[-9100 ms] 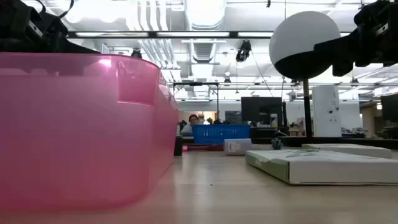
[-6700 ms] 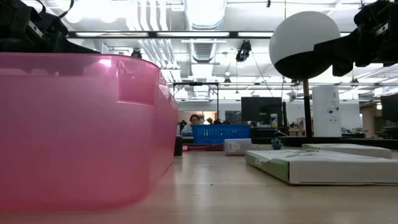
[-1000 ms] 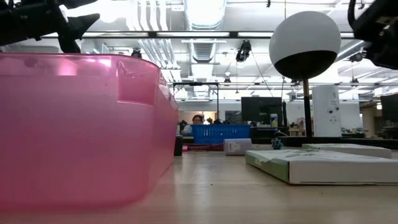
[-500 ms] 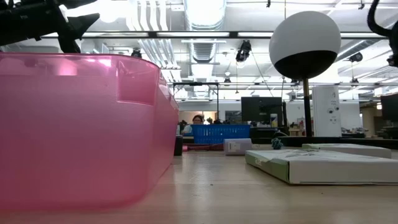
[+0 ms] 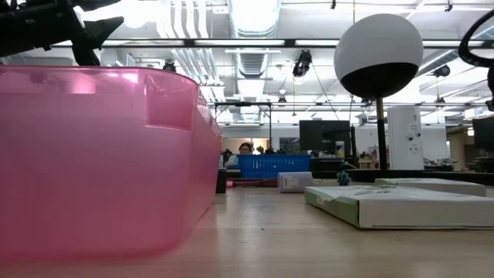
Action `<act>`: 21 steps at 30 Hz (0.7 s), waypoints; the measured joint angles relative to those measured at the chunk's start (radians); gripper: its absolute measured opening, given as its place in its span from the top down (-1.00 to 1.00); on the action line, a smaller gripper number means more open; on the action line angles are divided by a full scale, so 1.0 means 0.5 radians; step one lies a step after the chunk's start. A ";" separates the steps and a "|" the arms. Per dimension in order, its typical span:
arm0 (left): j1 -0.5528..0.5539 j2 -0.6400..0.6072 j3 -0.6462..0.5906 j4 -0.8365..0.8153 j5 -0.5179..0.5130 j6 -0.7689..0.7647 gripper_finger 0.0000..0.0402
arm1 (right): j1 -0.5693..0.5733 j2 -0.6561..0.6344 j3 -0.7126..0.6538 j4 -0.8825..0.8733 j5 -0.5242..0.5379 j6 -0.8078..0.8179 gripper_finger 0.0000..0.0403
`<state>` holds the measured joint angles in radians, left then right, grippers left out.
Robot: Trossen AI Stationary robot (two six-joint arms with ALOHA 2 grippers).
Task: Pick and place items into bin
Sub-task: Put the white charger cable into the pink bin
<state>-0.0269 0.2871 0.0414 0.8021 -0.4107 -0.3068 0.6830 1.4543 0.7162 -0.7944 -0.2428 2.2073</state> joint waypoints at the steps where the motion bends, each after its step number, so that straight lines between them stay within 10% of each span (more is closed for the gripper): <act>1: 0.000 0.000 0.000 0.000 0.001 0.000 0.28 | 0.000 0.021 0.000 0.000 0.003 0.000 0.35; 21: 0.001 0.000 0.000 0.000 0.000 0.000 0.28 | -0.001 0.180 0.006 0.043 -0.003 -0.011 0.45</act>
<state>-0.0265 0.2871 0.0414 0.8023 -0.4107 -0.3069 0.6826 1.5440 0.7193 -0.7728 -0.2444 2.2017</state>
